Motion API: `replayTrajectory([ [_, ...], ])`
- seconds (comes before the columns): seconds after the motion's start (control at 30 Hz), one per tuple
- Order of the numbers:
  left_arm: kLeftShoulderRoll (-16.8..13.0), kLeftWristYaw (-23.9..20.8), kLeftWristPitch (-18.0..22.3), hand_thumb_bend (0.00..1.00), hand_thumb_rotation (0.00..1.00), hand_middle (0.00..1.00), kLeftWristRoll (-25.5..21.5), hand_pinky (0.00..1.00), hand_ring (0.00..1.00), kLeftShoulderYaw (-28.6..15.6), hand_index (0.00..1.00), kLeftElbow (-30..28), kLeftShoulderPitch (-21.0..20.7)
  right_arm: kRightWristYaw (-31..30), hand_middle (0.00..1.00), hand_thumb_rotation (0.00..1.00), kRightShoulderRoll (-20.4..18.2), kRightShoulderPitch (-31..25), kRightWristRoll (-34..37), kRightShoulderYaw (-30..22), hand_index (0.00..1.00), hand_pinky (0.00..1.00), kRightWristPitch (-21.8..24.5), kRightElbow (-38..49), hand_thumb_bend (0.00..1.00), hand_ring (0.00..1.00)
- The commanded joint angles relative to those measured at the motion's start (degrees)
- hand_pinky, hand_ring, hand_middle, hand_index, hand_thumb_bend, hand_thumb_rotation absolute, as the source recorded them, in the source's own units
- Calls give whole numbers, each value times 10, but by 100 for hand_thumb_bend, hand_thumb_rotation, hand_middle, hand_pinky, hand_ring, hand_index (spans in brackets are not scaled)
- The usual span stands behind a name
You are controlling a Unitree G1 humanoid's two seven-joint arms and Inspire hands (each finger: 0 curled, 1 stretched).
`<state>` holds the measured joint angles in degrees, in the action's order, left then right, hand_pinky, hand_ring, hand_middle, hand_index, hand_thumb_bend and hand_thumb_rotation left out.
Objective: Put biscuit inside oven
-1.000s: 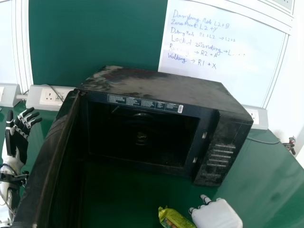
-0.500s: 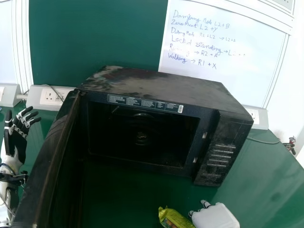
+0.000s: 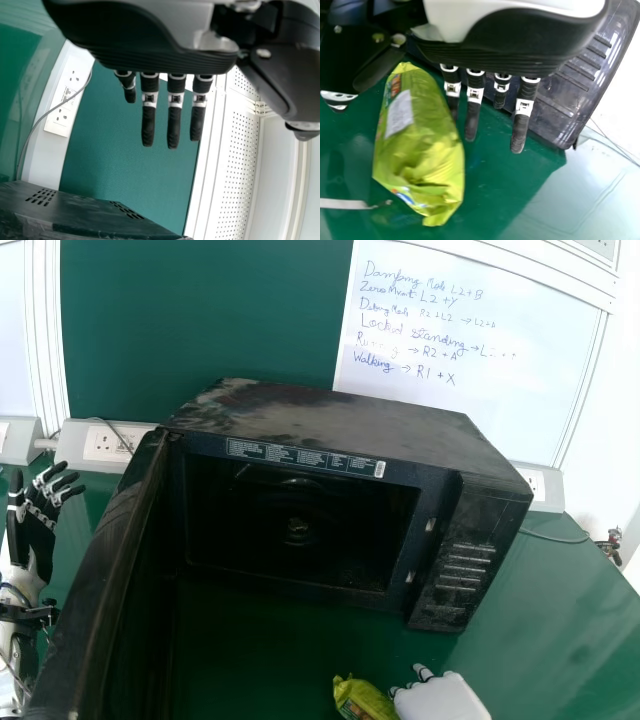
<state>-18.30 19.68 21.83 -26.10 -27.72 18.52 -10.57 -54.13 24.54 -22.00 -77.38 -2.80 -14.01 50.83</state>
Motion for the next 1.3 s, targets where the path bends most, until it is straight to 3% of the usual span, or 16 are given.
replayTrajectory([
  [0.0,-5,3,-3,72,52,73,-7,66,69,-5,76,-3,-6,11,71,68,-6,-2,-5,10,78,49,5,-9,100,62],
  [0.37,-6,1,-12,71,53,72,-8,65,68,-6,76,-13,-4,26,69,60,-13,1,-23,40,79,45,17,-41,100,60],
  [0.83,-7,0,-13,72,54,73,-2,66,69,-6,78,-14,-3,-5,71,52,-4,26,-8,53,77,51,39,-55,100,64],
  [1.17,-5,-4,-22,71,53,72,-7,65,68,-7,77,-22,-2,26,73,32,-1,15,-26,60,78,51,45,-58,100,65],
  [1.2,-5,-5,-23,71,53,72,-7,65,68,-7,77,-23,-2,39,72,30,-2,12,-32,61,77,51,46,-61,98,65],
  [1.27,-5,-4,-24,71,52,72,-8,65,68,-7,77,-25,-1,65,68,23,-5,9,-42,64,72,49,49,-73,81,62],
])
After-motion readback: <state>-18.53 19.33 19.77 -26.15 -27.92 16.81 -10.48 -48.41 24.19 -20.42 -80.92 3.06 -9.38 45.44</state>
